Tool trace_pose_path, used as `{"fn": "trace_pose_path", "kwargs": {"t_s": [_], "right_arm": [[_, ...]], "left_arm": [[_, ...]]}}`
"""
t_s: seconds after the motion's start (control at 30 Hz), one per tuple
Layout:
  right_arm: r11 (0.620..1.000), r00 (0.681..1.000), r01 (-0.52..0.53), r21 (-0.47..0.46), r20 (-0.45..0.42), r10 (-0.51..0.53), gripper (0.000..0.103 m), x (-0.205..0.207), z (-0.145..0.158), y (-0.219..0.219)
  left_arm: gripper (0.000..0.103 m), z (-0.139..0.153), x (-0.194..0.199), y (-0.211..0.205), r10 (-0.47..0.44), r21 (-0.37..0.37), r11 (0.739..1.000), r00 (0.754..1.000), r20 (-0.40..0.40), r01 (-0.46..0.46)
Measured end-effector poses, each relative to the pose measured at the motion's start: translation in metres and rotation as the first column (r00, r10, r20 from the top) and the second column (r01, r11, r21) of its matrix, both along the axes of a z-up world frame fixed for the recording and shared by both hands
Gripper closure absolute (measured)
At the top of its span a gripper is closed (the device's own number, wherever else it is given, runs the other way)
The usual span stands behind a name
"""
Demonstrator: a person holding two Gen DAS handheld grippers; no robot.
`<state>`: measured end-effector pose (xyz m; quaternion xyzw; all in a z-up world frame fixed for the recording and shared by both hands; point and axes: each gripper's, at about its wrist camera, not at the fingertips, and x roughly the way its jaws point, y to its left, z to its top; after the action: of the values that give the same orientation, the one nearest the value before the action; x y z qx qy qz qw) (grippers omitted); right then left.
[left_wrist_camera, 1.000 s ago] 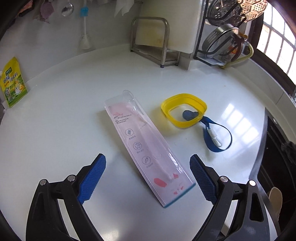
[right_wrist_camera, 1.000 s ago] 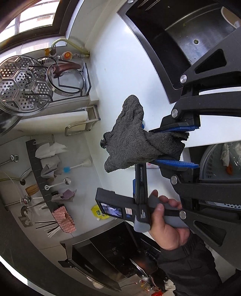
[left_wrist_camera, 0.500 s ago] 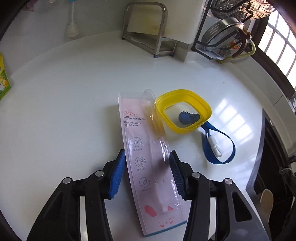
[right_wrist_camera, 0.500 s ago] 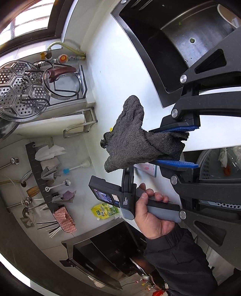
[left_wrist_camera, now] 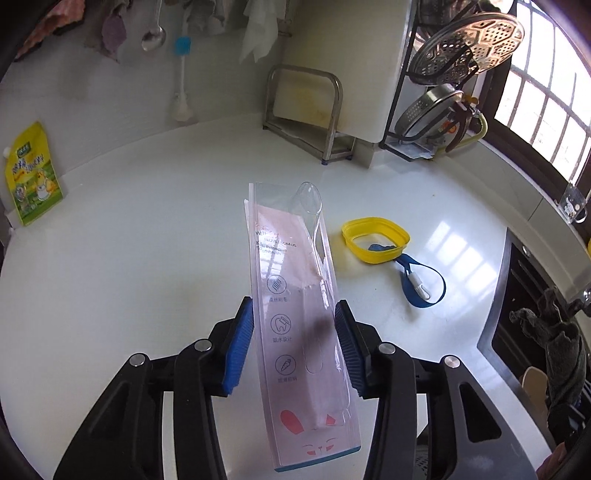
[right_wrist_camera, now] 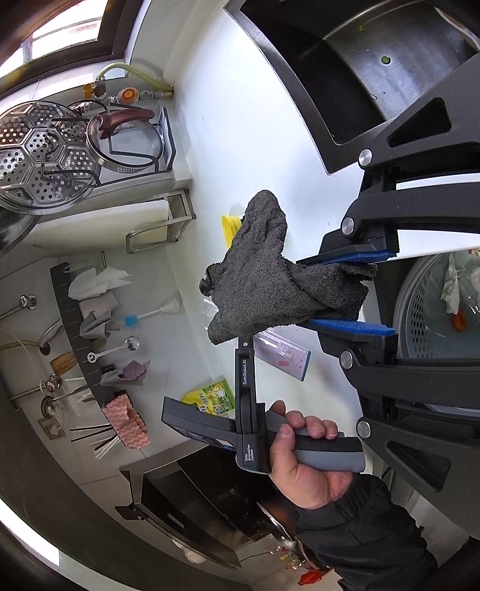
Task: Collect trash
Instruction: 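Grasp the pink toothbrush packet with the left tool while the right tool holds the cloth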
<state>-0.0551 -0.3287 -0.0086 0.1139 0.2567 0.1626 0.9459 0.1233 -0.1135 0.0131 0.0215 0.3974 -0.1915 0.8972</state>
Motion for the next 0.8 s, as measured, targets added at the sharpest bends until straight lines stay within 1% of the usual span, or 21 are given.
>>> {"fn": "trace_pose_path", "kwargs": {"t_s": [0.1, 0.2, 0.43, 0.53, 0.6, 0.8], "right_arm": [[1.000, 1.000, -0.011, -0.009, -0.005, 0.011, 0.079, -0.001, -0.001, 0.010], [1.000, 1.000, -0.014, -0.027, -0.013, 0.014, 0.079, -0.004, -0.004, 0.021], [0.999, 0.998, -0.031, -0.028, -0.052, 0.029, 0.079, -0.008, -0.017, 0.039], [0.999, 0.998, -0.023, -0.027, -0.055, 0.021, 0.079, -0.011, -0.019, 0.040], [0.999, 0.998, -0.021, -0.026, -0.057, 0.019, 0.079, -0.014, -0.019, 0.041], [0.999, 0.997, -0.017, -0.044, -0.071, 0.014, 0.079, -0.031, -0.021, 0.046]], "left_arm": [[0.059, 0.006, -0.020, 0.012, -0.005, 0.009, 1.000, 0.999, 0.034, 0.005], [0.059, 0.005, -0.039, 0.025, -0.006, -0.020, 1.000, 0.999, 0.032, 0.006], [0.059, 0.004, -0.078, 0.031, -0.025, 0.007, 1.000, 0.995, 0.100, 0.024], [0.059, 0.002, -0.083, 0.035, -0.035, -0.012, 0.999, 0.996, 0.079, 0.036], [0.059, 0.000, -0.082, 0.041, -0.039, -0.044, 0.998, 0.998, 0.041, 0.041], [0.059, 0.006, -0.100, 0.048, -0.061, -0.055, 0.996, 0.997, 0.049, 0.064]]}}
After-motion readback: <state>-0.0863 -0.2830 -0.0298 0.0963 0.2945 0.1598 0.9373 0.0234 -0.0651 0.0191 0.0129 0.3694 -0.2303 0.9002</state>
